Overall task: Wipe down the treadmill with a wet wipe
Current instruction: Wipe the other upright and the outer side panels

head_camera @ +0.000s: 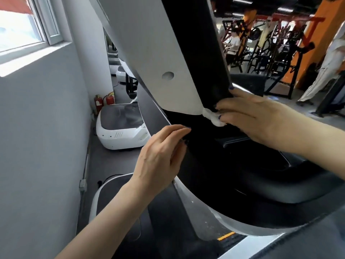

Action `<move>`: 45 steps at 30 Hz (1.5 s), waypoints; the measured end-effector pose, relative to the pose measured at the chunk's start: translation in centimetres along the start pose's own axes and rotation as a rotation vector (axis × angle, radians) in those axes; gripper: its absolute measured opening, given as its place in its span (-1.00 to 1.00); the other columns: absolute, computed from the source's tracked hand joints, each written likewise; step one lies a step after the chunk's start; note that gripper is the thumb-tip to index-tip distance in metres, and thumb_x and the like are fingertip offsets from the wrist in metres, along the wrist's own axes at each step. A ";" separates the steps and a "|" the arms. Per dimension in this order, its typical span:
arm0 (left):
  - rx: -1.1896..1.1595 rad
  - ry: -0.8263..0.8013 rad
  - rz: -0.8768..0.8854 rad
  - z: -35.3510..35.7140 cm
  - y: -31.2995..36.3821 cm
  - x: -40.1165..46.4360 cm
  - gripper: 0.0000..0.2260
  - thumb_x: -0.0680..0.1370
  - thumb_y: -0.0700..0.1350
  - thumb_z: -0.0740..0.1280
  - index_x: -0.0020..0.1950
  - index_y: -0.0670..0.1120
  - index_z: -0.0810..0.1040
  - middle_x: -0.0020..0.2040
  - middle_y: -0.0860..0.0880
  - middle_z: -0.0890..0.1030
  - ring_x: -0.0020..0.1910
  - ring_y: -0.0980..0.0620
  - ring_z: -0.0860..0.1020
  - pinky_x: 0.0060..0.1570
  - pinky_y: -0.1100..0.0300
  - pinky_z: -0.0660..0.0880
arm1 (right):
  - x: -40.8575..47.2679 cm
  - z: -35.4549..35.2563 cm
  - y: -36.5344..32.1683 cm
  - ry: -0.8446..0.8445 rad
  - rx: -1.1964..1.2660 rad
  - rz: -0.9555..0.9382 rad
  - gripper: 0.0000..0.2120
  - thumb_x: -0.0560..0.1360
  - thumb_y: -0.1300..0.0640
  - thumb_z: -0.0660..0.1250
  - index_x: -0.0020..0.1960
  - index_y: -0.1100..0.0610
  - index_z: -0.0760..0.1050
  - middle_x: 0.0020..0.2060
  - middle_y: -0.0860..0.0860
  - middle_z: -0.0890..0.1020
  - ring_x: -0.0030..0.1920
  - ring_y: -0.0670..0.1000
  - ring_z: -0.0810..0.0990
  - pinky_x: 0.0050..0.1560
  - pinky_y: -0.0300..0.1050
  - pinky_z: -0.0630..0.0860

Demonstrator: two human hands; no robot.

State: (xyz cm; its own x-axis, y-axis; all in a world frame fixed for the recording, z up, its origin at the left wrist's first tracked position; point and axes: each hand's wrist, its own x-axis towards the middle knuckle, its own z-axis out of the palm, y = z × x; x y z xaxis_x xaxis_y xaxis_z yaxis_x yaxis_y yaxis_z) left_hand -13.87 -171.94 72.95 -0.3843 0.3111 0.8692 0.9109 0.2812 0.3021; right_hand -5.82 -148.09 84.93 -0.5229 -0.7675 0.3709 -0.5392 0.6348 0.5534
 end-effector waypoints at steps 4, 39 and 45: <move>-0.044 0.008 -0.013 1.2 3.4 1.7 -0.78 0.61 -0.23 0.34 0.24 -0.22 0.62 0.20 -0.05 0.62 0.09 0.10 0.62 0.15 0.28 0.54 | -2.6 0.1 1.0 0.207 0.010 0.126 -0.81 0.65 0.31 0.23 0.02 0.26 0.63 -0.06 0.14 0.65 -0.01 0.06 0.60 0.54 0.18 0.22; -0.065 -0.516 -0.233 36.6 22.4 23.1 -0.80 0.48 -0.02 0.54 0.07 0.09 0.66 -0.08 0.20 0.68 -0.12 0.24 0.60 -0.10 0.48 0.45 | -36.7 -2.0 24.7 0.284 0.431 0.603 -0.91 0.50 0.26 0.48 -0.01 0.18 0.62 -0.13 0.04 0.63 -0.11 0.01 0.60 -0.05 -0.06 0.52; -0.085 -0.514 -0.234 49.4 27.2 26.5 -0.81 0.48 0.02 0.54 0.07 0.09 0.66 -0.08 0.18 0.68 -0.09 0.29 0.57 -0.13 0.53 0.43 | -47.6 -1.7 32.9 0.222 0.481 0.633 -0.90 0.47 0.24 0.45 -0.02 0.17 0.62 -0.12 0.04 0.62 -0.08 0.01 0.60 -0.01 -0.16 0.51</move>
State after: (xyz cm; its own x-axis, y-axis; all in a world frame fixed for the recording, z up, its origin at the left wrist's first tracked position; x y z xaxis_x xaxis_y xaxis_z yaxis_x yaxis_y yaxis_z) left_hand -6.69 -111.13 84.91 -0.5814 0.6570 0.4799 0.7936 0.3282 0.5122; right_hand 2.43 -90.85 86.75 -0.7075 -0.2193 0.6718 -0.4359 0.8837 -0.1706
